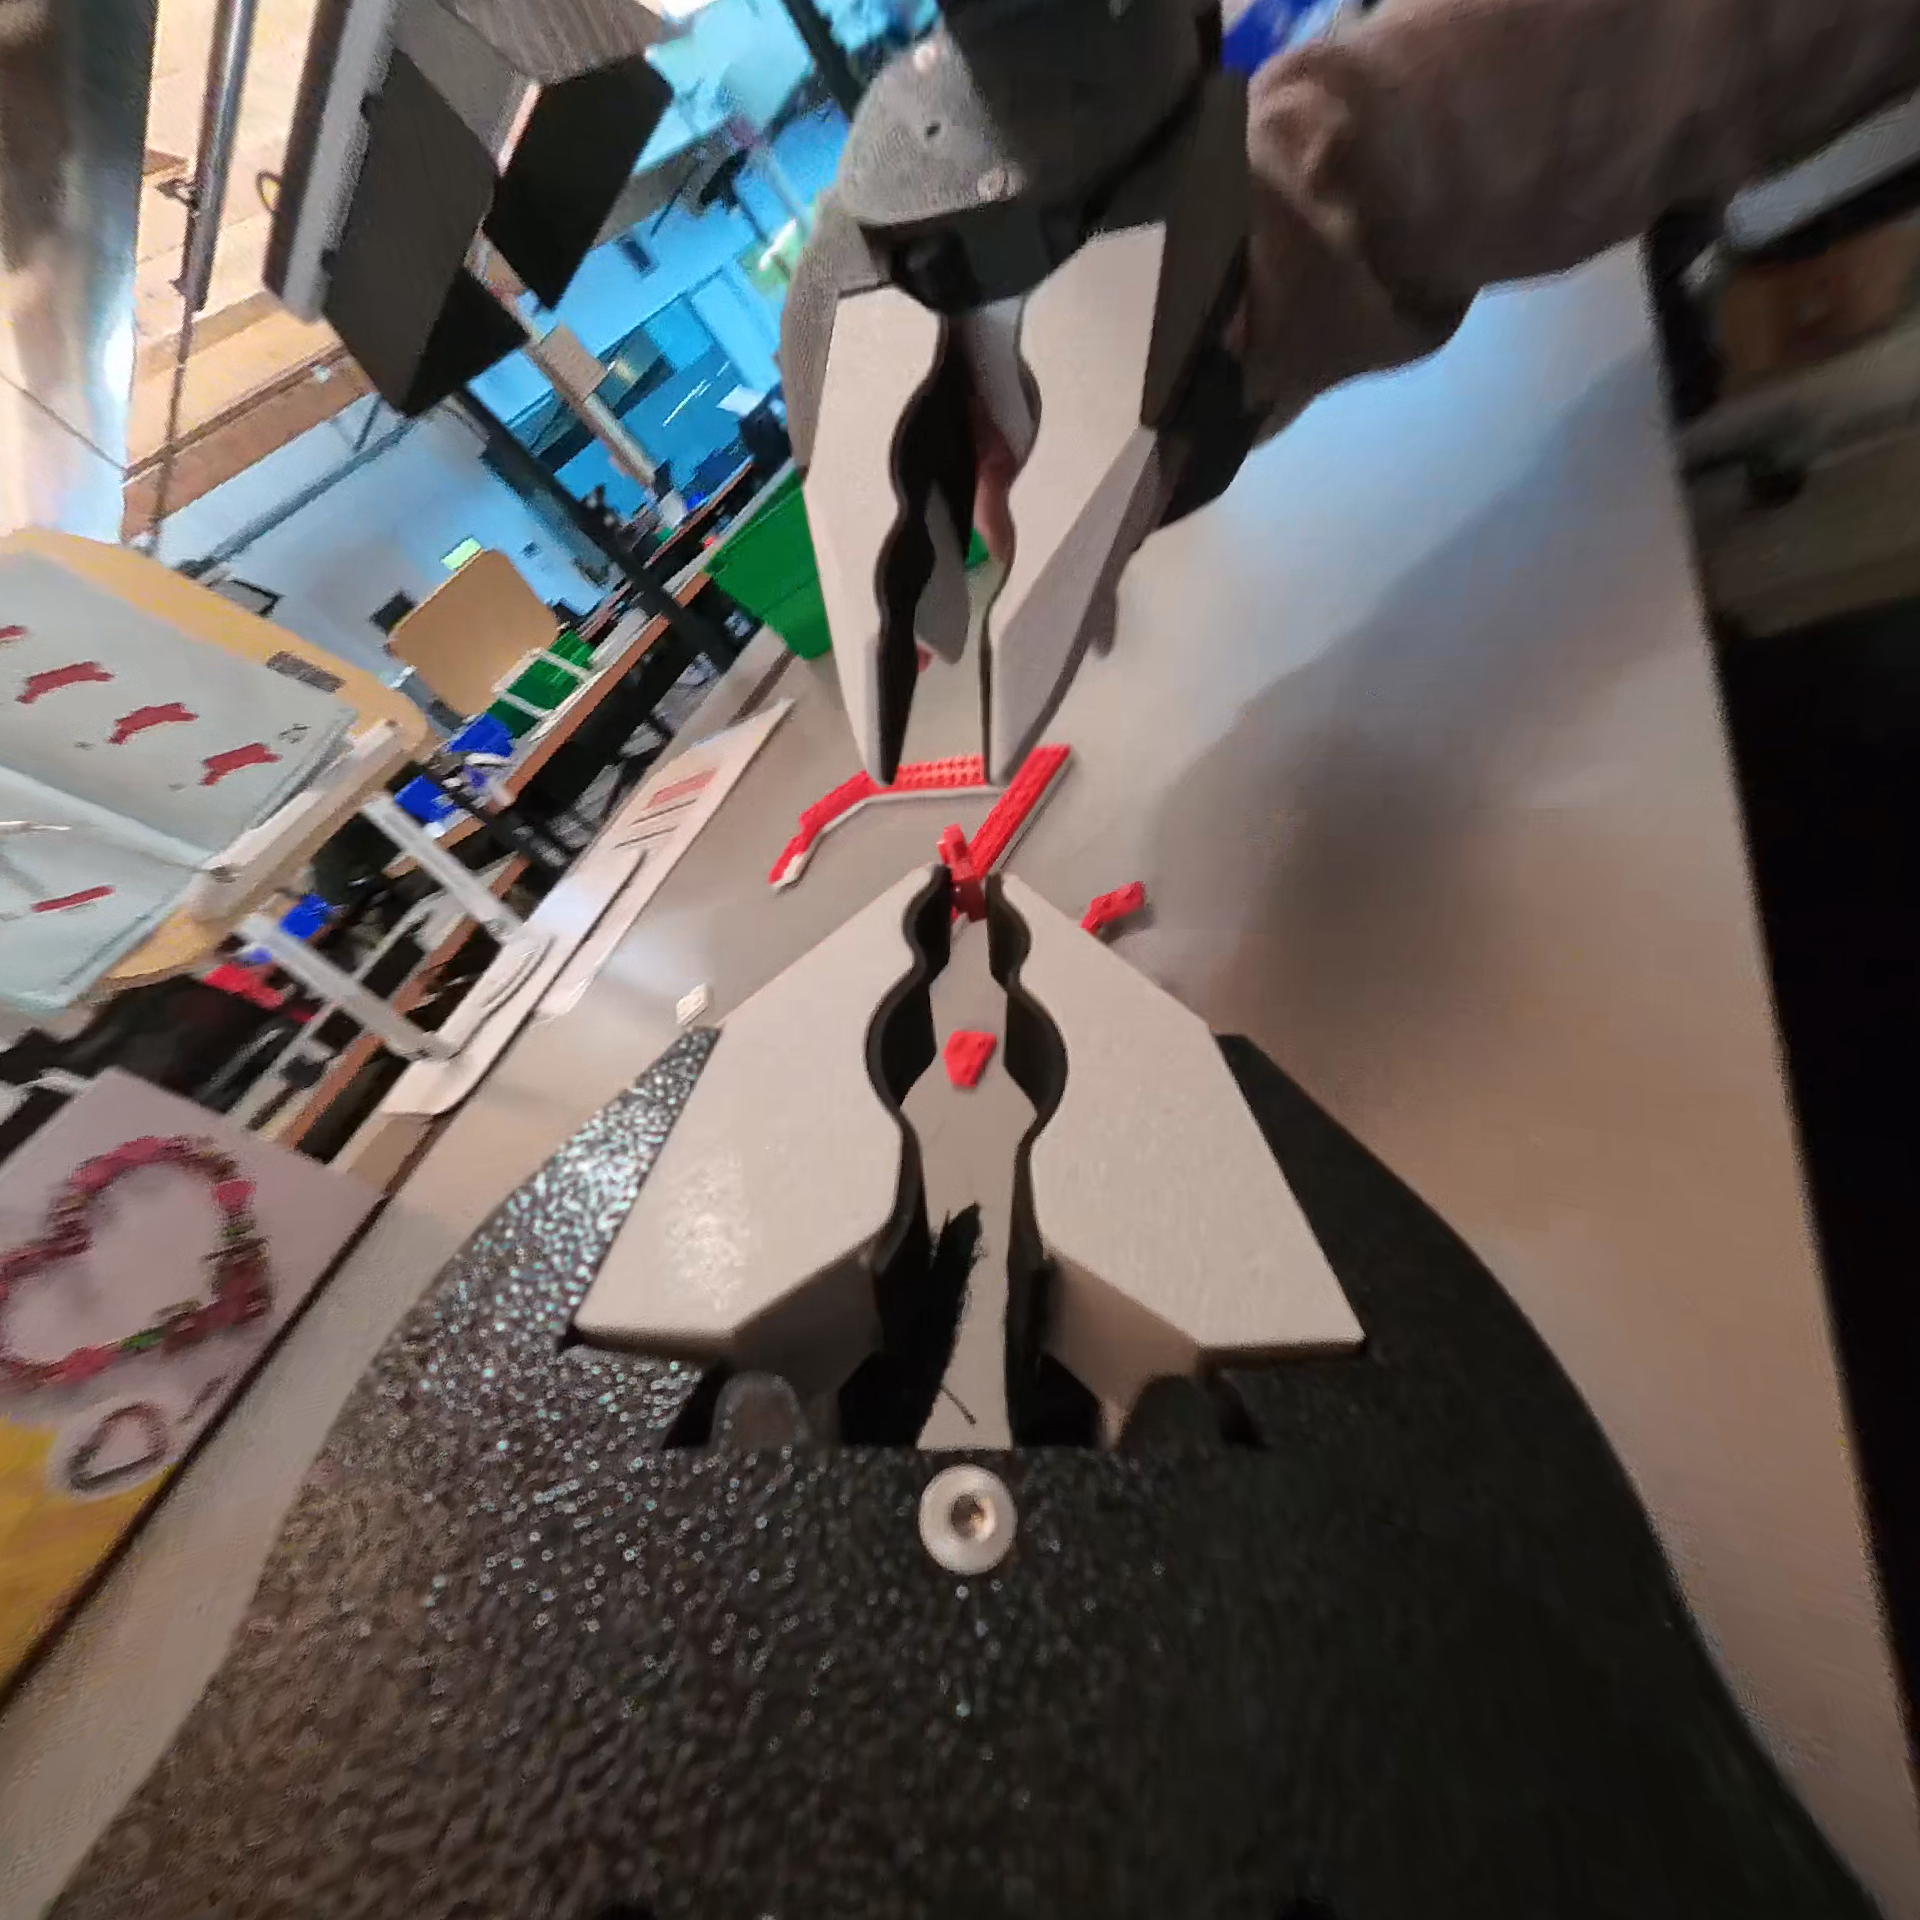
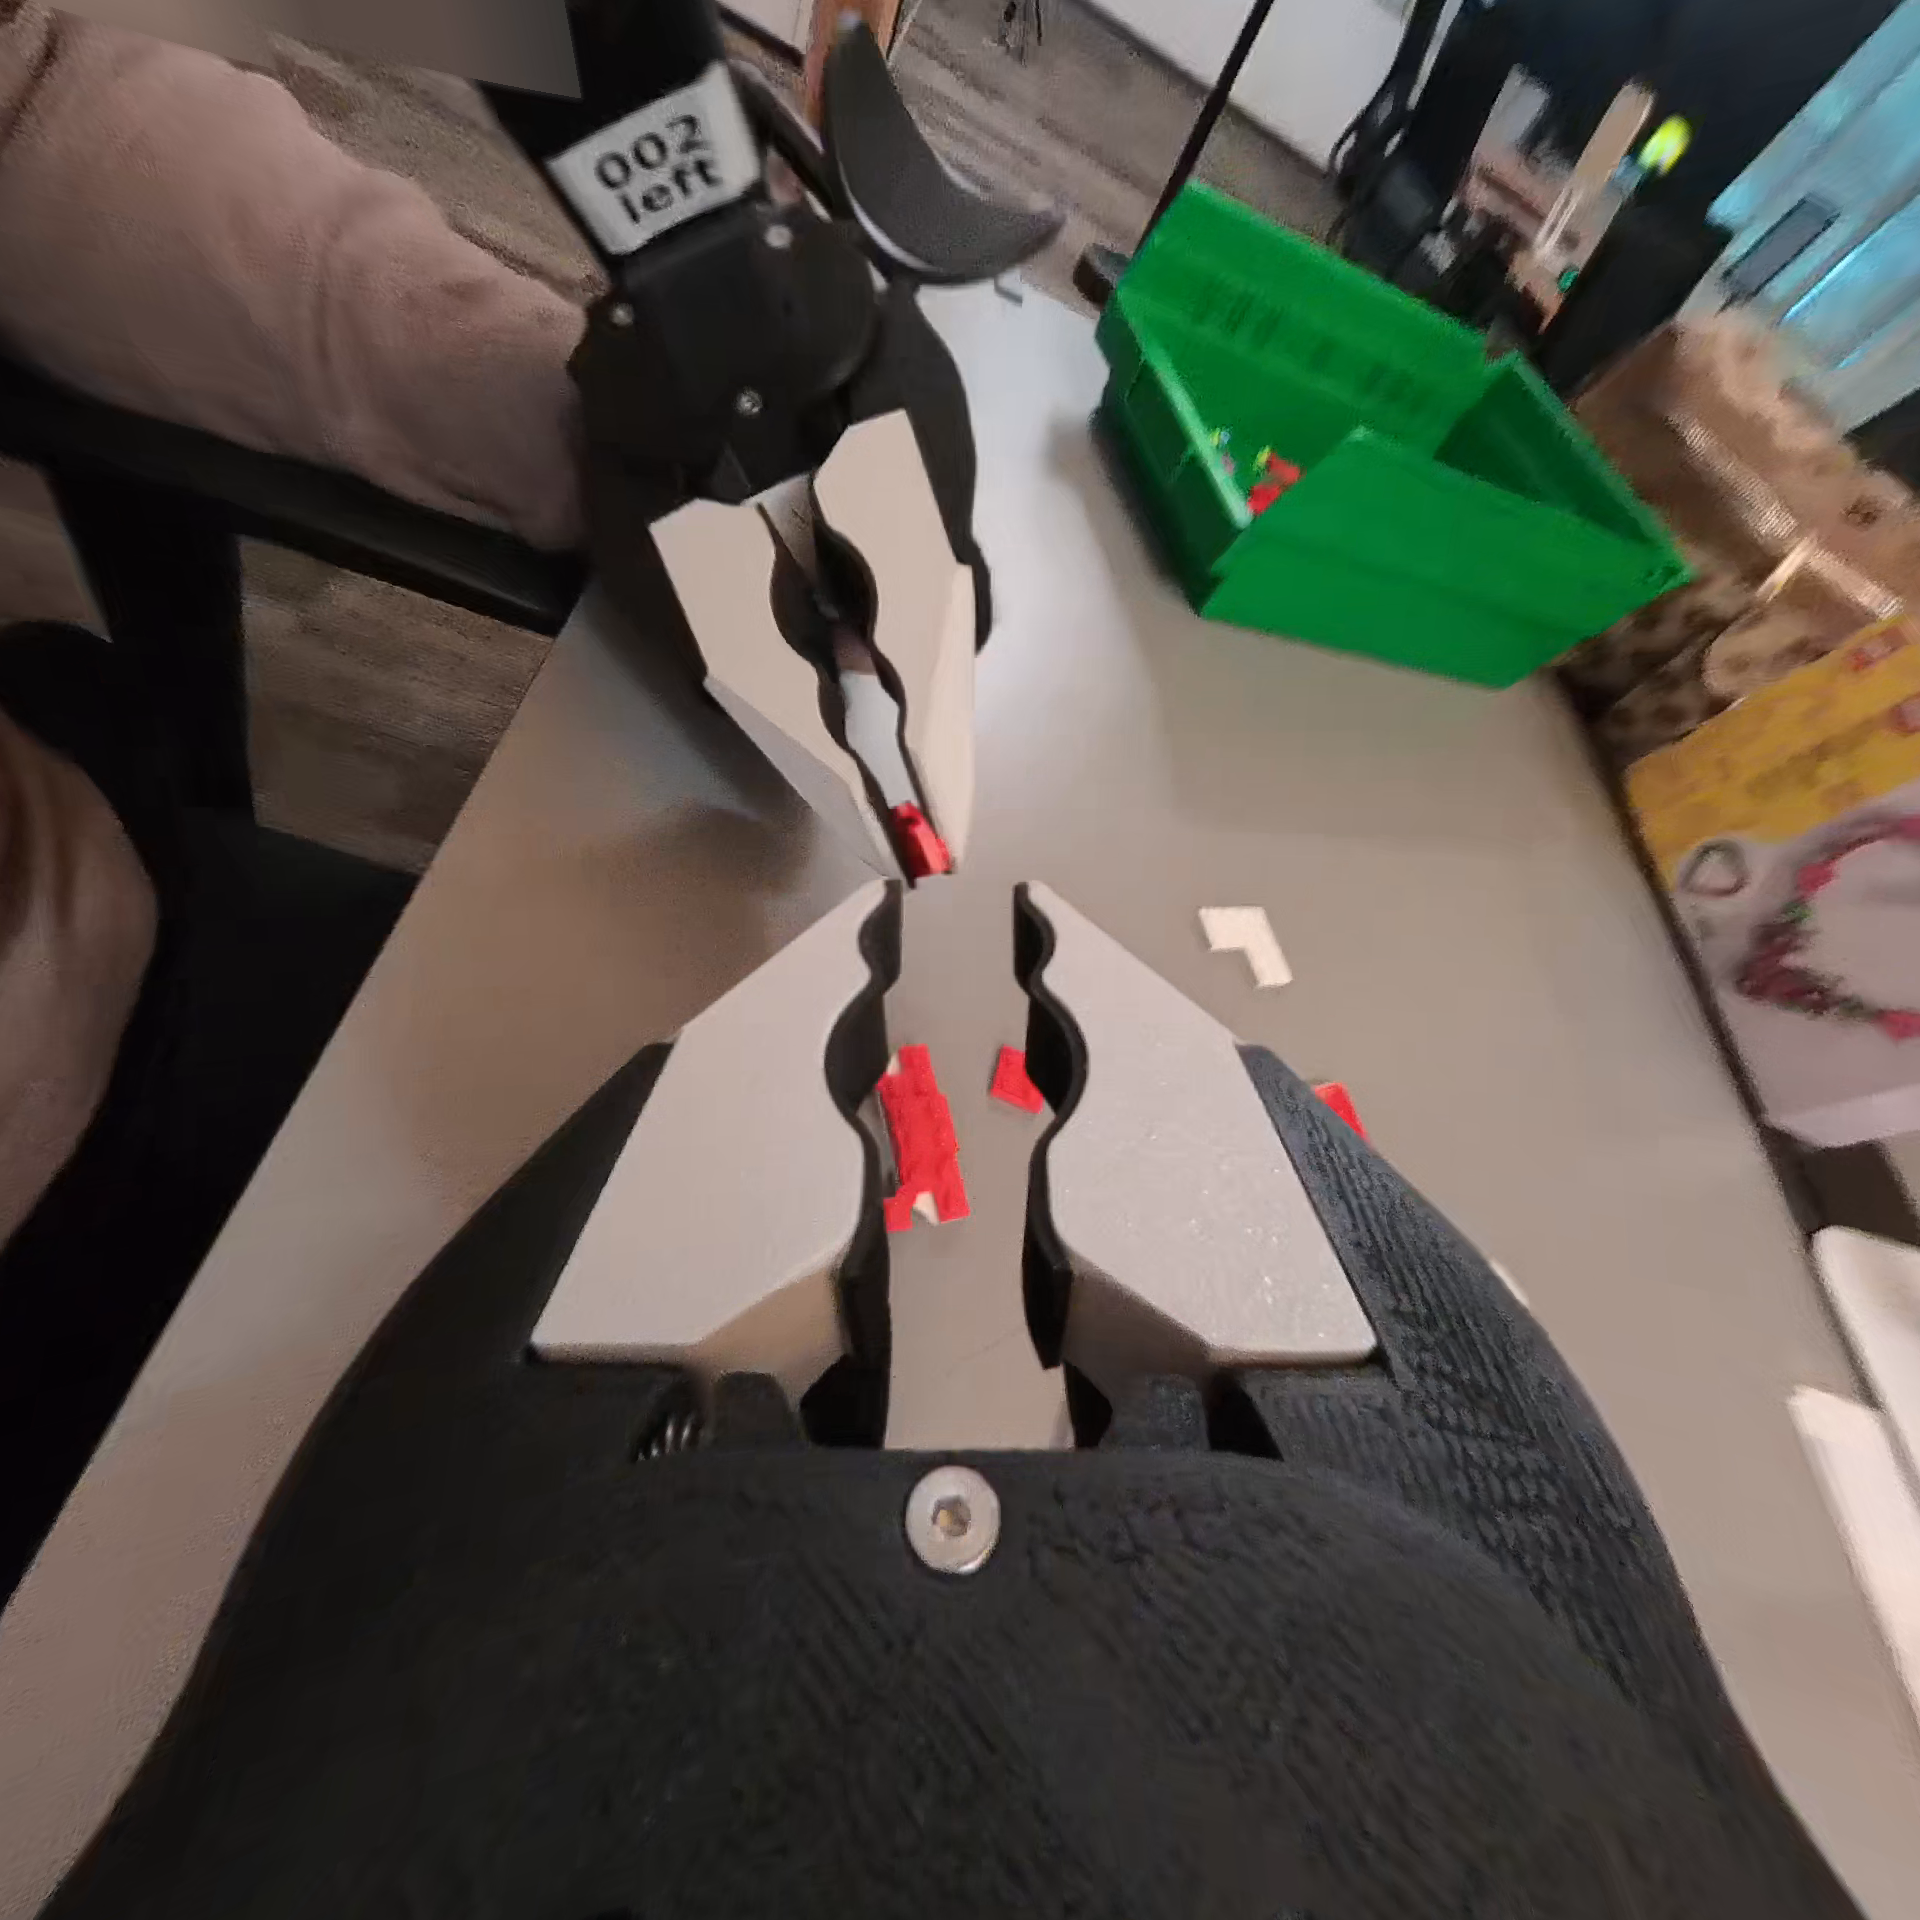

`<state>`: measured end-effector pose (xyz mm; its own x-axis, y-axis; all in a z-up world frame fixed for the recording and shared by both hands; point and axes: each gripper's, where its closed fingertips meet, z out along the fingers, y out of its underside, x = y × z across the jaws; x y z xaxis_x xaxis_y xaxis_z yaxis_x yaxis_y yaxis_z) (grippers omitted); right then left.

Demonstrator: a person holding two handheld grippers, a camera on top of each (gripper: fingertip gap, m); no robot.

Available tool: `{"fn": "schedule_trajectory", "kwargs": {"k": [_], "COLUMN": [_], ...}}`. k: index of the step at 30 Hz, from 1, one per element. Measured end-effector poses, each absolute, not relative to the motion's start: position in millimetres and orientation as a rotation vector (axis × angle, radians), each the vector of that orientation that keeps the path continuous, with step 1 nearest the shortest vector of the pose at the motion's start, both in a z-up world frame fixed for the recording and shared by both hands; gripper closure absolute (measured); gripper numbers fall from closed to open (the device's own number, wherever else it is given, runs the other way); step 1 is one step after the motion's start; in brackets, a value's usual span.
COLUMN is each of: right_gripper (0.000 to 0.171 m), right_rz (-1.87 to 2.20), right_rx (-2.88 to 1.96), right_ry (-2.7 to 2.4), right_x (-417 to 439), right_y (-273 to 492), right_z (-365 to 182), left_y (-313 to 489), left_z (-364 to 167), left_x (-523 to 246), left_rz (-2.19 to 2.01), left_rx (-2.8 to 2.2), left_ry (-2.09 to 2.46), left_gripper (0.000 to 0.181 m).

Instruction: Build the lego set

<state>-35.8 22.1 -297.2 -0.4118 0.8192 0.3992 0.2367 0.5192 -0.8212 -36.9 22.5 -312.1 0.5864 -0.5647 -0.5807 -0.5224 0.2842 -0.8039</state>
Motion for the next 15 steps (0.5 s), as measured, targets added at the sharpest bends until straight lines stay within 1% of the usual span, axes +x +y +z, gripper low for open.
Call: {"fn": "schedule_trajectory", "kwargs": {"k": [4,7,10,13,14,15], "right_gripper": [0.158,0.168,0.171,0.171,0.171,0.171], "right_rz": [0.816,0.777,0.737,0.616,0.539,0.461], "right_rx": [-0.773,-0.747,-0.746,-0.812,-0.812,-0.803], "right_ry": [-1.991,-2.039,-2.045,-2.029,-2.056,-2.093], "right_x": [-35,-35,-38,-47,-50,-52], "right_y": [8,5,10,30,35,36], "right_z": [-300,-305,-310,-319,-327,-336], "left_y": [13,13,20,32,35,40], "left_z": [-306,-311,-311,-309,-304,-299], "left_x": [-29,-27,-33,-57,-68,-83], "left_rz": [-0.194,-0.208,-0.201,-0.125,-0.096,-0.051], "left_rx": [-1.338,-1.357,-1.402,-1.464,-1.465,-1.47], "left_ry": [1.024,1.039,0.977,0.886,0.833,0.758], "left_gripper": [0.177,0.177,0.178,0.157,0.155,0.161]}}
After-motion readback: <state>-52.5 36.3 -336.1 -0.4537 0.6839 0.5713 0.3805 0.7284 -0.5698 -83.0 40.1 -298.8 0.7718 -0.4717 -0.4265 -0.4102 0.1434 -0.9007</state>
